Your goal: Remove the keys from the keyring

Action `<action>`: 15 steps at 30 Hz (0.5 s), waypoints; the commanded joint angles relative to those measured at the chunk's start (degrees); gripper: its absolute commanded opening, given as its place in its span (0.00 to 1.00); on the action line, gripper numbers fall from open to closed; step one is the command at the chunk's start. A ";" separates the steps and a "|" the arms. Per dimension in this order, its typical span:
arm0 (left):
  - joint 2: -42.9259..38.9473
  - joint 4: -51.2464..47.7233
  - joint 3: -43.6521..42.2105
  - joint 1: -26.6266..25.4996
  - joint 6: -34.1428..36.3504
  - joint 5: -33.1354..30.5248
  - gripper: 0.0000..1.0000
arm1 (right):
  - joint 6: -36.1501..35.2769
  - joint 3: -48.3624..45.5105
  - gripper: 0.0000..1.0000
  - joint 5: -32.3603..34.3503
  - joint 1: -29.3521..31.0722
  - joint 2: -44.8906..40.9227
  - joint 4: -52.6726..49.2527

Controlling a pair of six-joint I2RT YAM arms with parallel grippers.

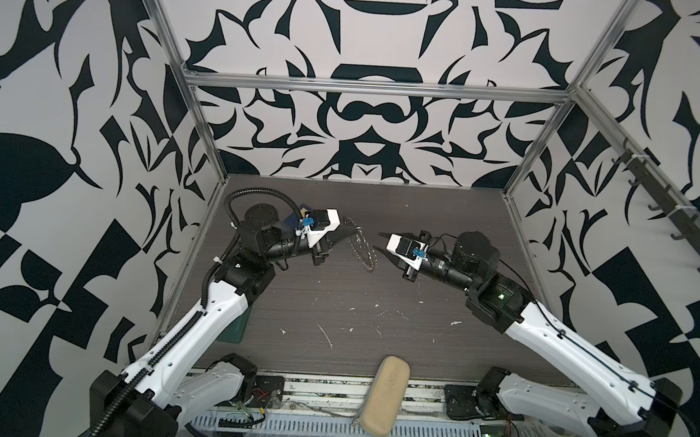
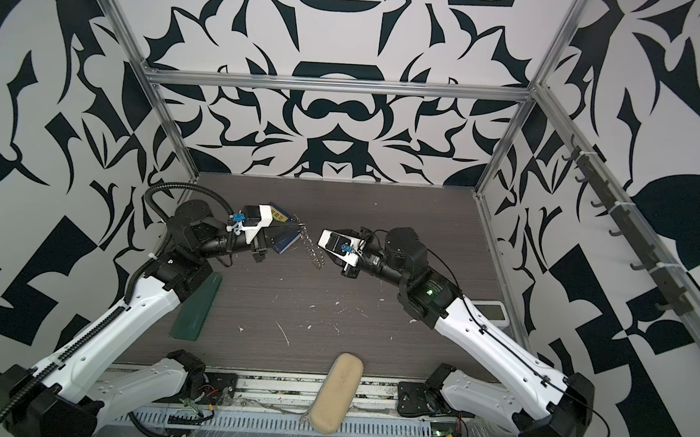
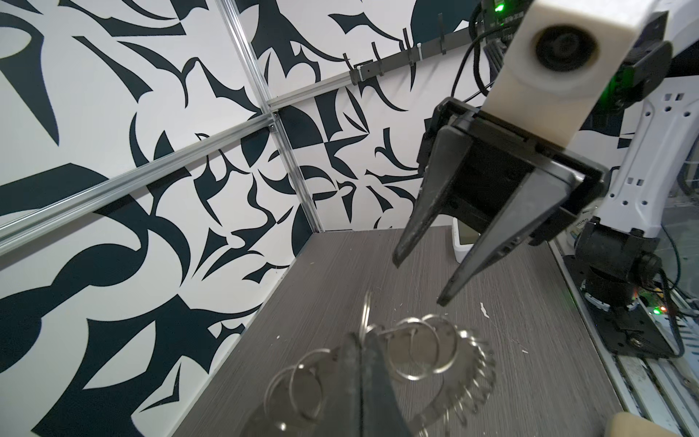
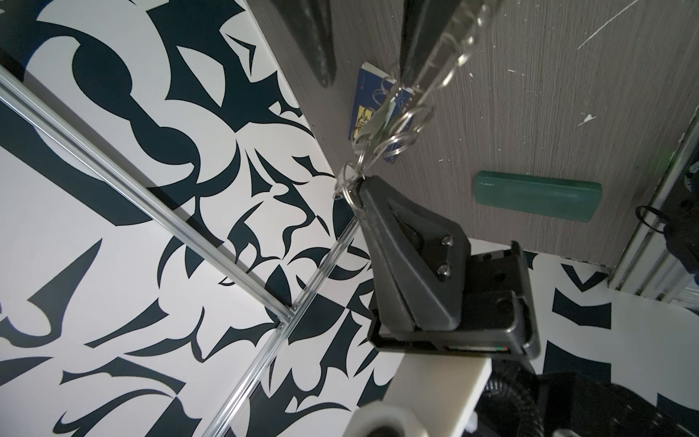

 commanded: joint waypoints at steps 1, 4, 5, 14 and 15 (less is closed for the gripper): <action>-1.61 0.47 1.35 0.22 1.31 2.44 0.00 | 2.90 0.57 0.32 -1.66 -0.05 -0.53 5.20; -1.09 0.22 1.63 0.22 1.42 3.63 0.00 | 1.96 1.21 0.32 -1.02 0.00 -0.26 4.34; -1.06 0.46 1.63 0.22 1.37 4.03 0.00 | 1.59 1.21 0.32 -0.74 -0.02 -0.20 4.32; -0.75 1.05 1.63 0.22 0.24 4.53 0.00 | 1.75 1.34 0.30 -1.10 -0.01 0.89 5.17; -0.73 1.26 1.63 0.22 0.05 4.54 0.00 | 2.26 1.23 0.30 -1.34 0.02 1.45 5.85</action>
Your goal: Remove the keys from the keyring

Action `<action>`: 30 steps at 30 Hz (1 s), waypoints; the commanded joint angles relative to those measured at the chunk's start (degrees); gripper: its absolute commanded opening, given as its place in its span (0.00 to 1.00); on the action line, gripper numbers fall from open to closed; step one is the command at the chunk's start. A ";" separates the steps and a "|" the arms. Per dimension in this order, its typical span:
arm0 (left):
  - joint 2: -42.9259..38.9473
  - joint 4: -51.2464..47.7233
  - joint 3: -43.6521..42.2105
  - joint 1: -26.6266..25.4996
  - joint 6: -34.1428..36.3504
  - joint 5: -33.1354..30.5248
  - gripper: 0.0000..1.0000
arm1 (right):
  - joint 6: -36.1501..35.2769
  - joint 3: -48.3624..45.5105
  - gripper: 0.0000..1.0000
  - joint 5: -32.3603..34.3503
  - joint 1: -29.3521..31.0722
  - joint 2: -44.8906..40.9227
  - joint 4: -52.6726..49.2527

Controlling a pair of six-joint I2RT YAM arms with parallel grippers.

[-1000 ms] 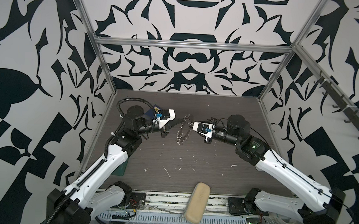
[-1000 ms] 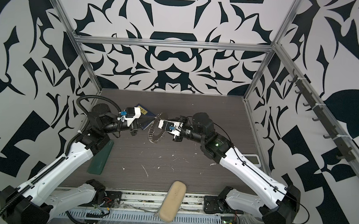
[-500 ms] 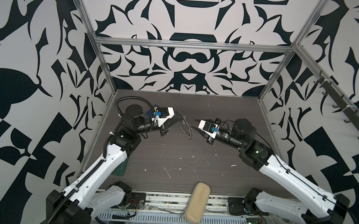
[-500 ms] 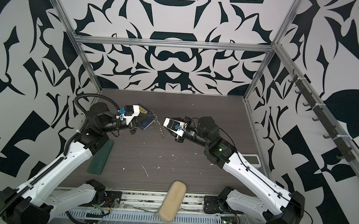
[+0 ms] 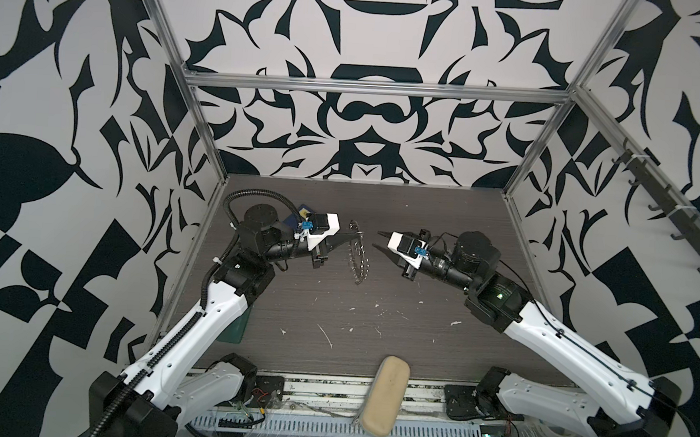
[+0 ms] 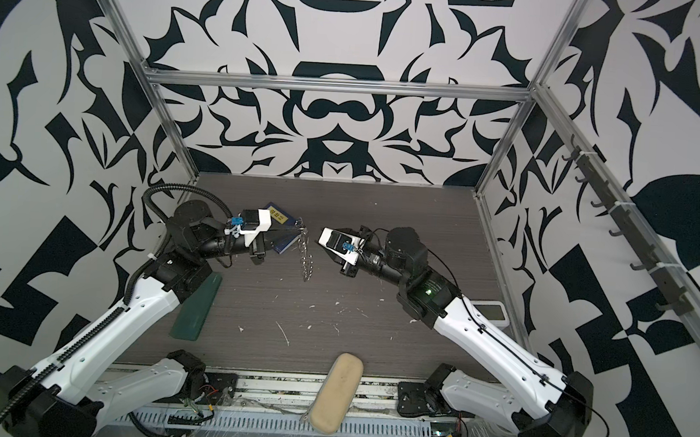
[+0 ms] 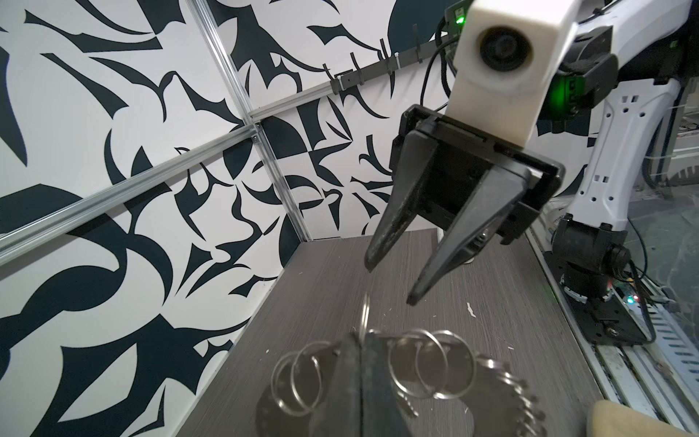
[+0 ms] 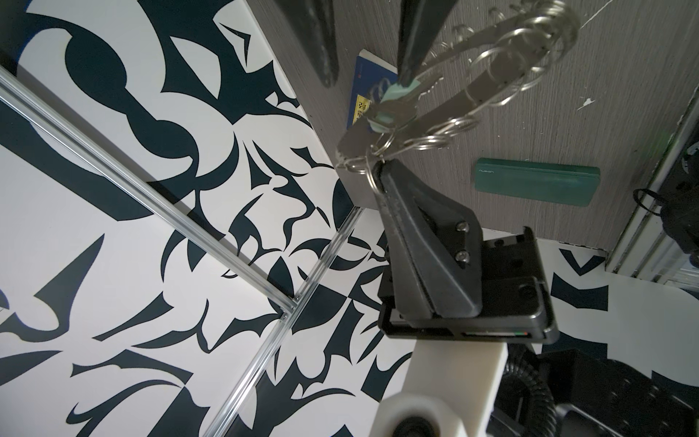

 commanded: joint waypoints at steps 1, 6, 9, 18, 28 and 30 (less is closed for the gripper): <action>-0.51 1.42 1.59 0.20 -1.11 1.21 0.00 | 1.52 1.07 0.30 -1.39 0.03 1.36 4.79; -0.61 1.11 1.63 0.22 -1.95 0.83 0.00 | 2.05 1.12 0.30 -1.38 1.12 3.18 7.44; -0.73 1.01 1.61 0.18 -2.61 0.54 0.00 | 2.31 1.34 0.29 -1.24 1.49 4.15 8.82; -0.86 0.48 1.71 0.22 -3.80 -0.52 0.00 | 2.22 1.60 0.29 0.07 2.92 5.05 10.24; -1.09 0.47 1.67 0.18 -4.50 -0.61 0.00 | 1.89 2.29 0.21 0.45 3.45 6.37 10.78; -1.11 0.40 1.68 0.22 -4.50 -0.72 0.00 | 1.57 2.30 0.18 1.47 3.41 6.42 10.75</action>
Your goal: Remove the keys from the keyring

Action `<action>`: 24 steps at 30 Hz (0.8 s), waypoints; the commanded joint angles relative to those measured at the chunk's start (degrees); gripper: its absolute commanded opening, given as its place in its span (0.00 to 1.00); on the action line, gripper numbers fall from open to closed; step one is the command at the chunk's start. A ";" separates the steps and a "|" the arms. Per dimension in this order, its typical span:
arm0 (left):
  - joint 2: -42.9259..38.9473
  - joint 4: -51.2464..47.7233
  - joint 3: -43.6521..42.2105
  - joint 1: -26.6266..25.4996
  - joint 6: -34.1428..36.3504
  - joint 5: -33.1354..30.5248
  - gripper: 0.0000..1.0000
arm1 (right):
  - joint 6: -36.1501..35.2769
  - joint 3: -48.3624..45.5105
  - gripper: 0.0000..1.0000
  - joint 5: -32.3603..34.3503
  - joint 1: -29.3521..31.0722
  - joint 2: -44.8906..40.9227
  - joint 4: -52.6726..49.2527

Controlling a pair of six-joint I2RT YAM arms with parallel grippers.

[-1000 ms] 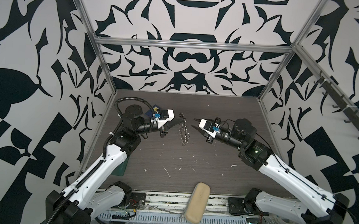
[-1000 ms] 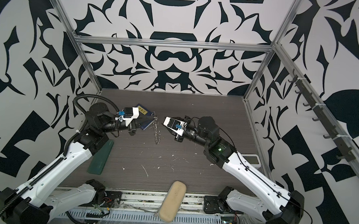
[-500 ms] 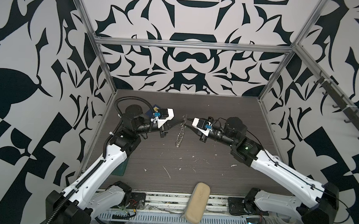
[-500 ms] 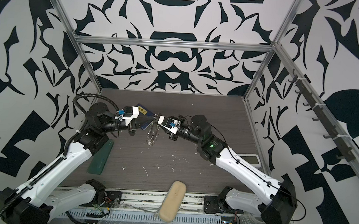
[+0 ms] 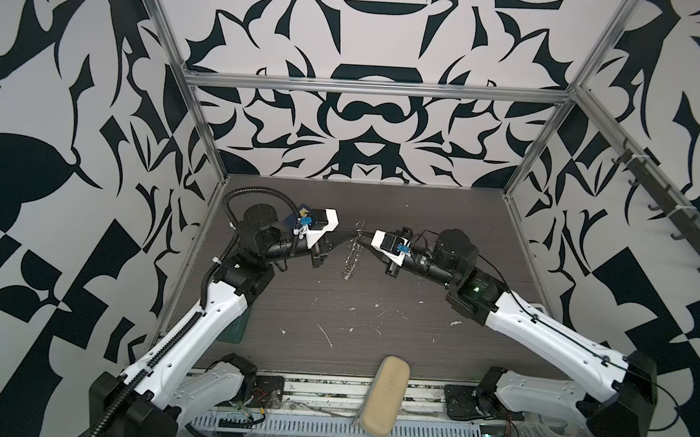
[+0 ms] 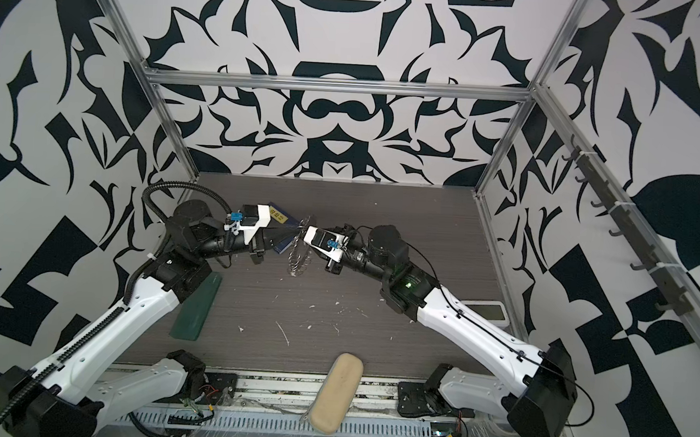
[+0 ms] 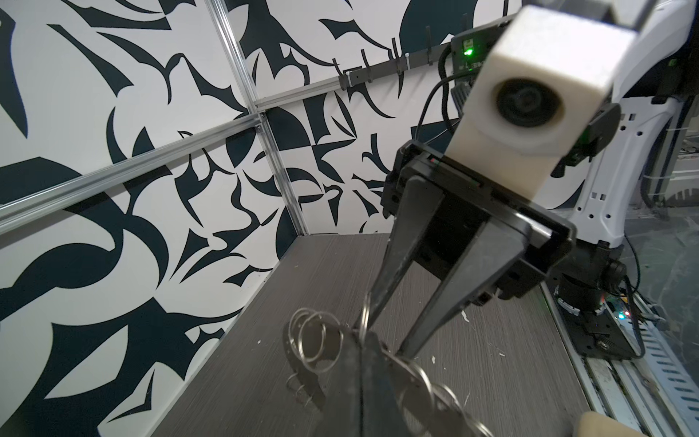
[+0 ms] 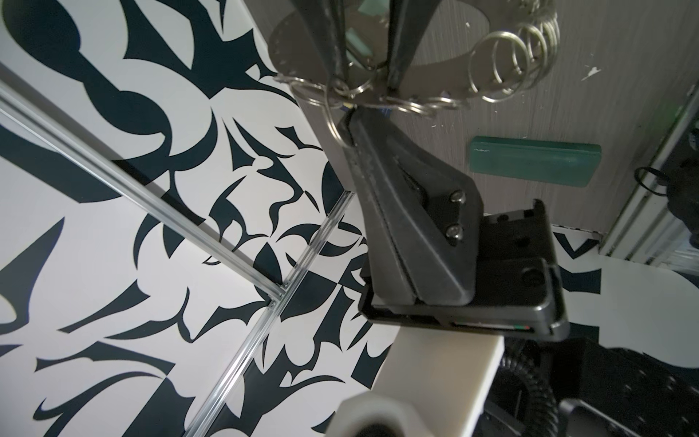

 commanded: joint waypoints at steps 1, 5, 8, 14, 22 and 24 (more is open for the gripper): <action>-1.19 0.51 1.67 0.09 -0.61 0.21 0.00 | -0.13 2.22 0.17 1.19 0.39 -0.29 2.31; -1.44 -0.04 1.68 0.09 -0.61 -0.20 0.00 | -0.73 2.31 0.10 2.22 0.40 -0.79 1.69; -1.54 -0.24 1.72 0.08 -0.61 -0.64 0.00 | -1.61 2.45 0.06 2.71 0.39 -1.23 0.25; -1.37 -0.24 1.98 0.07 -0.70 -0.92 0.00 | -3.01 2.70 0.00 3.51 0.37 -2.39 -1.94; -1.21 -0.01 2.11 0.18 -1.56 -0.78 0.00 | -5.52 2.63 0.00 4.83 0.39 -4.01 -3.90; -1.28 -0.17 2.07 0.26 -1.60 -0.70 0.00 | -6.65 2.96 0.00 4.91 0.39 -4.25 -4.94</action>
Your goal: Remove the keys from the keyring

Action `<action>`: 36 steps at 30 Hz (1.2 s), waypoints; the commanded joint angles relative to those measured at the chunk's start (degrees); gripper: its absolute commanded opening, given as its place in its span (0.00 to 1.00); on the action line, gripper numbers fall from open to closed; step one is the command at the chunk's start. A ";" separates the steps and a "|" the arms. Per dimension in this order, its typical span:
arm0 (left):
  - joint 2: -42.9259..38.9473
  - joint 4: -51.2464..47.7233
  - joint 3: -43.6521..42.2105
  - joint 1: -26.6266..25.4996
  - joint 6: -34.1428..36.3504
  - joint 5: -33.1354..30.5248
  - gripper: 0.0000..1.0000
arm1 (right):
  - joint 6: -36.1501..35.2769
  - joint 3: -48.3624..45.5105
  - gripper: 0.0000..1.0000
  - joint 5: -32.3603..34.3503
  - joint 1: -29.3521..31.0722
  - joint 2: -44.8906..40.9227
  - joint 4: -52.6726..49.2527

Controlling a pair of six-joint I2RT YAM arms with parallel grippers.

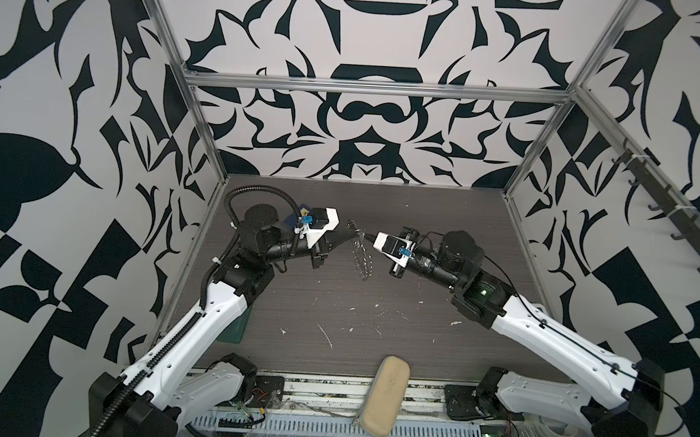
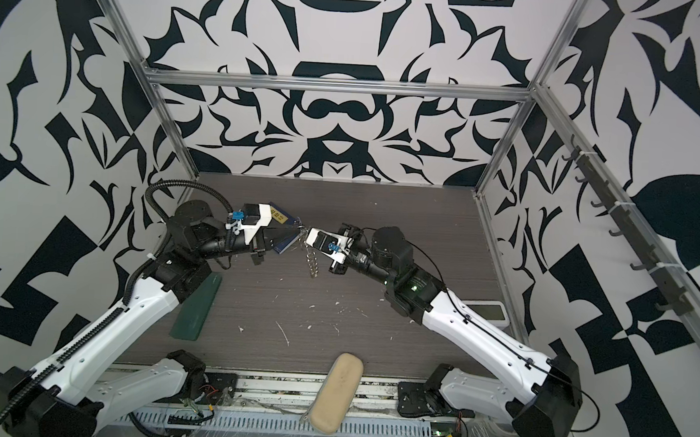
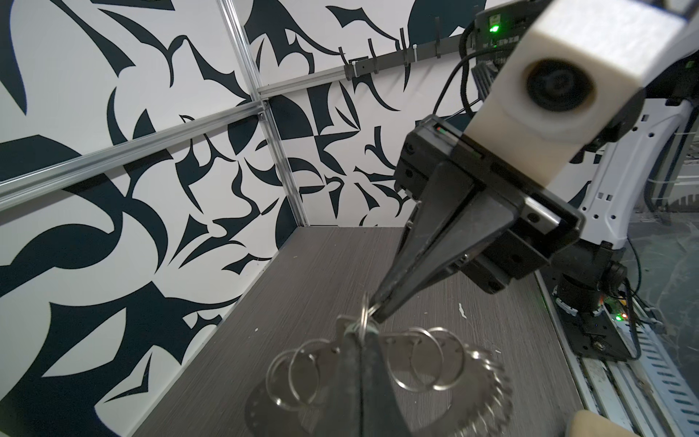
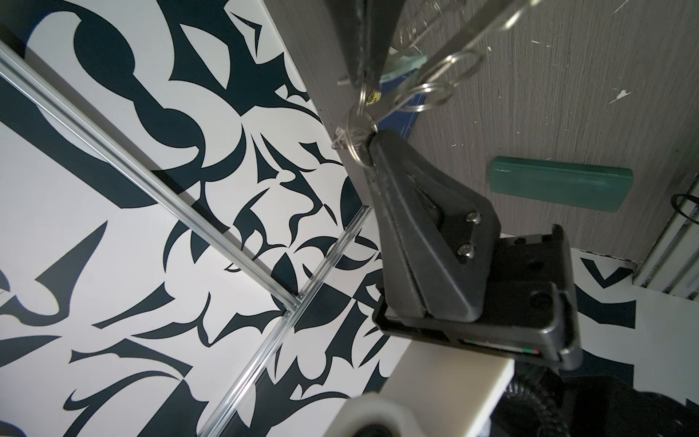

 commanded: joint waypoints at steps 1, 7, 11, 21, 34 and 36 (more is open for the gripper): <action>-1.19 1.60 2.06 0.24 -0.81 0.57 0.00 | -2.15 2.72 0.00 0.86 0.29 -1.60 -0.54; -0.91 2.38 1.97 0.46 -1.05 1.77 0.00 | -6.96 2.40 0.00 -0.70 0.37 -2.44 -0.72; 0.07 0.97 3.33 0.49 -1.65 2.14 0.00 | -12.57 2.70 0.00 1.41 1.29 -2.47 -1.94; 0.69 -2.59 4.82 1.08 1.68 5.22 0.00 | -10.69 5.30 0.00 -0.99 3.22 -1.15 -7.21; 2.54 -15.09 3.15 2.89 28.54 12.05 0.00 | -0.06 3.26 0.34 -5.17 0.65 -3.84 -11.33; 2.57 -14.41 0.73 2.88 30.88 11.00 0.00 | 2.53 1.93 0.33 -8.42 -1.87 -4.37 -11.68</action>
